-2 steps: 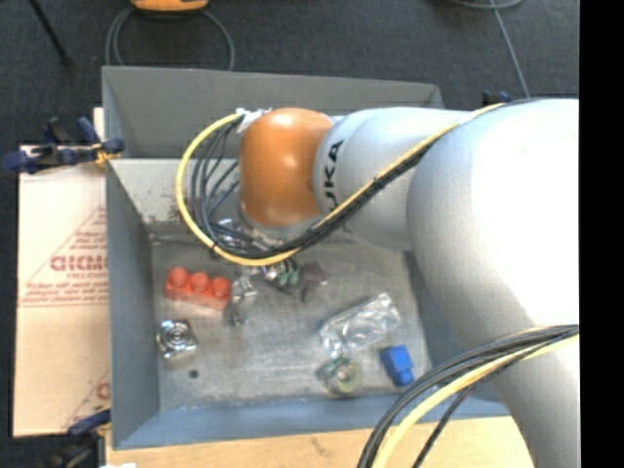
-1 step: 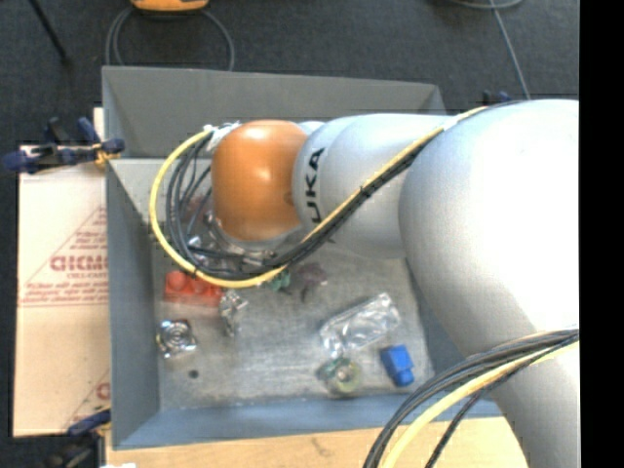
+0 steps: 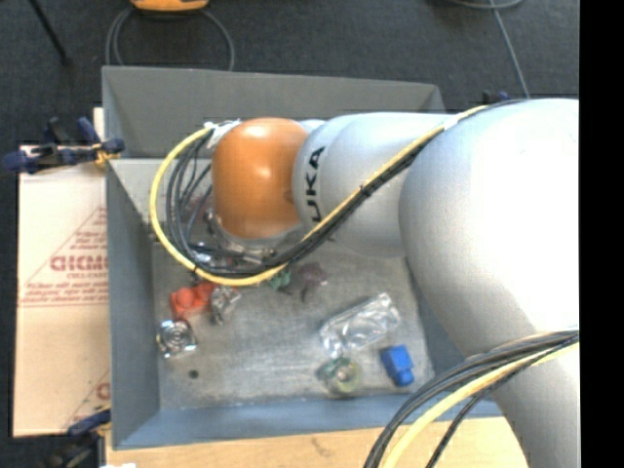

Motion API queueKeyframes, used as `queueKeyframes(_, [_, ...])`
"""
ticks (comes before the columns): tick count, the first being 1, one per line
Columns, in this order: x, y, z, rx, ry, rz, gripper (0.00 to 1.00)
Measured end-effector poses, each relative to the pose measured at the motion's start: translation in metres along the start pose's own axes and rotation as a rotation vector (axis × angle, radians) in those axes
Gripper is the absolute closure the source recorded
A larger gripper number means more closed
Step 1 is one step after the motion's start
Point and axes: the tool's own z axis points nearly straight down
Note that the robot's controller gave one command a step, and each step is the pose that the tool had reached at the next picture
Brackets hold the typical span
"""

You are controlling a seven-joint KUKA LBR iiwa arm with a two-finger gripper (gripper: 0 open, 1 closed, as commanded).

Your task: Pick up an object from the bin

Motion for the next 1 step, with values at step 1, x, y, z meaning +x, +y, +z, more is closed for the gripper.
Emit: queueKeyframes(1, [0.0074, -0.0061, -0.1481, 0.003, -0.001, 0.008, 1.0])
